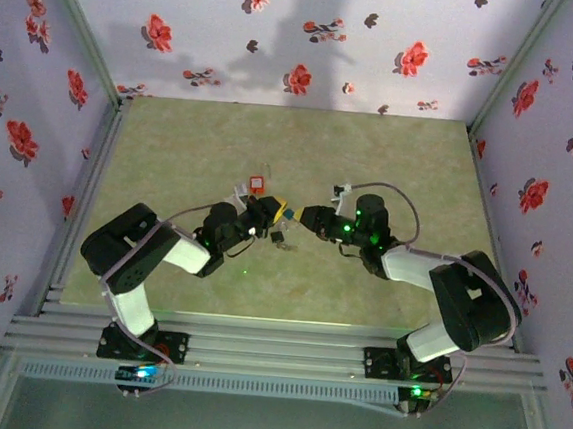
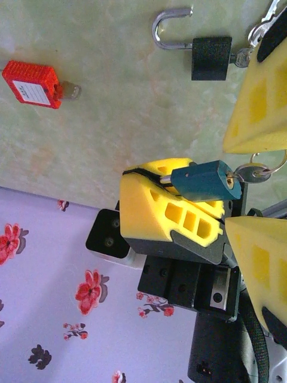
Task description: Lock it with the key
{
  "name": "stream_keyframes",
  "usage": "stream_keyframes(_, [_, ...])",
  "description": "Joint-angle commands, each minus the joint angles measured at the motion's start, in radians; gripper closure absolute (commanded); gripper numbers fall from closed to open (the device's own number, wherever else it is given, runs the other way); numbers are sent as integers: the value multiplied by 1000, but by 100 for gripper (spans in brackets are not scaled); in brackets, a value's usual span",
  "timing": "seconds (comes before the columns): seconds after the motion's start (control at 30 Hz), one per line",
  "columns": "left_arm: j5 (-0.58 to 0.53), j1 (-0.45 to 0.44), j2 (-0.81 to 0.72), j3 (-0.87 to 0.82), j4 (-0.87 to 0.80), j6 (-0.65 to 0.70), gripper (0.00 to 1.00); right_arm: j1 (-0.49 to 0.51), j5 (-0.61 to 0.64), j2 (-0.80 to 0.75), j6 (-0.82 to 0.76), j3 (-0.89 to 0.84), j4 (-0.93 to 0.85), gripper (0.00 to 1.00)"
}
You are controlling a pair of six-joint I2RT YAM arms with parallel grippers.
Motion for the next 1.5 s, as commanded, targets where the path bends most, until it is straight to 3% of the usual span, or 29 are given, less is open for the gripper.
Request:
stream_keyframes(0.0, [-10, 7, 10, 25, 47, -13, 100, 9, -30, 13, 1, 28, 19, 68])
stream_keyframes(0.93, [-14, 24, -16, 1, 52, -23, 100, 26, -20, 11, -28, 43, -27, 79])
stream_keyframes(1.47, [-9, 23, -30, -6, 54, -16, 100, 26, 21, 15, -27, 35, -26, 91])
